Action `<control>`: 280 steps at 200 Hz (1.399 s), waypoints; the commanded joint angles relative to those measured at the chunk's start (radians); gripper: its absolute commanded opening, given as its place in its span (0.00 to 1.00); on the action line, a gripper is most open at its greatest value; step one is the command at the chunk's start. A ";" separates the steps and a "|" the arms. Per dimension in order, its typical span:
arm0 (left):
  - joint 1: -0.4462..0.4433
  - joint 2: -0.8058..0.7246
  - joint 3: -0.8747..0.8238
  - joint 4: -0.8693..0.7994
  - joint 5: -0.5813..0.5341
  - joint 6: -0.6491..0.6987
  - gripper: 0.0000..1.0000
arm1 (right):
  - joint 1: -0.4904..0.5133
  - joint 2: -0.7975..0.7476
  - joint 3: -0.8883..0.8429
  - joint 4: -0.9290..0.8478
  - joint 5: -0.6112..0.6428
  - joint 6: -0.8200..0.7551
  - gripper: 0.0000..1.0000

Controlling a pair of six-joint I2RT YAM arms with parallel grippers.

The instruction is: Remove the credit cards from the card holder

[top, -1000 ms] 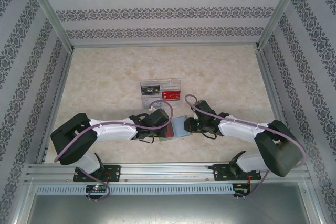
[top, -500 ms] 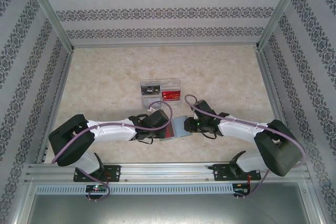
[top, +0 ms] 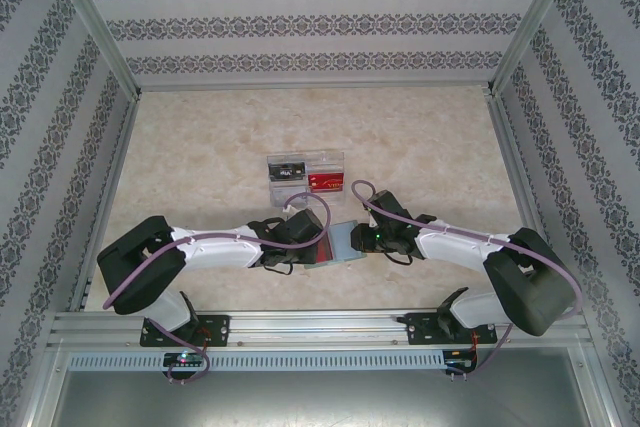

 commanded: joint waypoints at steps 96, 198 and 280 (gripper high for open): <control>-0.021 0.042 0.006 -0.011 -0.001 0.006 0.04 | 0.014 0.006 0.013 -0.018 0.011 -0.018 0.32; -0.022 0.042 0.010 -0.018 -0.002 0.006 0.03 | 0.115 -0.062 0.083 -0.013 0.009 -0.029 0.28; -0.022 0.036 0.009 -0.019 -0.003 0.007 0.03 | 0.139 -0.146 0.108 -0.116 0.206 -0.037 0.33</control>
